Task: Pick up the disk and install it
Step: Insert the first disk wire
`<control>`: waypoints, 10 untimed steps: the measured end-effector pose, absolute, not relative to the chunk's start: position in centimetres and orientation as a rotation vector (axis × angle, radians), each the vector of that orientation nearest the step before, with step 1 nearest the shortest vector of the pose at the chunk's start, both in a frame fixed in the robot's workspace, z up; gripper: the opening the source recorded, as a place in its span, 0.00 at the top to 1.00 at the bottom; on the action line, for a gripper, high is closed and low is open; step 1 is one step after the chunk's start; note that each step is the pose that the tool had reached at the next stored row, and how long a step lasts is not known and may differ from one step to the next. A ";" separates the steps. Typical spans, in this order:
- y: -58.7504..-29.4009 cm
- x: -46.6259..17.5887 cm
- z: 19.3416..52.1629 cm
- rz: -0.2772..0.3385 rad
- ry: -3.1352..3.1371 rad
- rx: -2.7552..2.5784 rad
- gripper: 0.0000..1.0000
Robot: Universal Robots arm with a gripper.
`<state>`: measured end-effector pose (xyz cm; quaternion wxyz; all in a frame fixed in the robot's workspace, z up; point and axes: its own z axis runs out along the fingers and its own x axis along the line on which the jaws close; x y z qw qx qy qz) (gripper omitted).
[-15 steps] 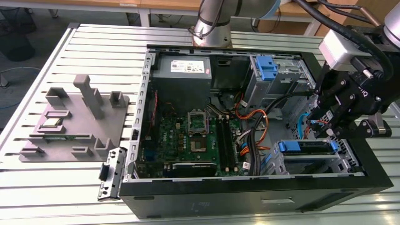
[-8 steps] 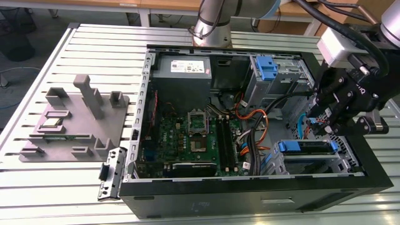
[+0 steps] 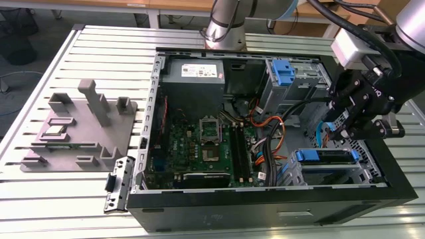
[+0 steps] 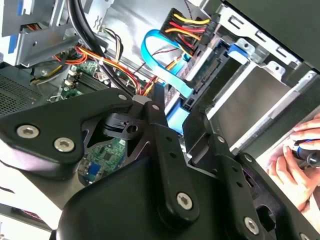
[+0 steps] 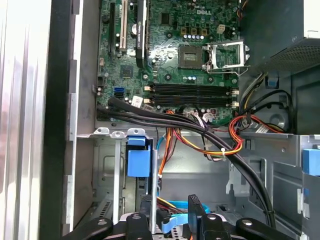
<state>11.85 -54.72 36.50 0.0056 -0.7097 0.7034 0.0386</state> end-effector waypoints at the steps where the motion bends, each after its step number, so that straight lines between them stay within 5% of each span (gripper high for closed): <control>1: -54.6 11.9 36.5 0.121 2.202 -2.222 0.58; 10: -53.4 12.4 36.1 0.121 2.202 -2.222 0.58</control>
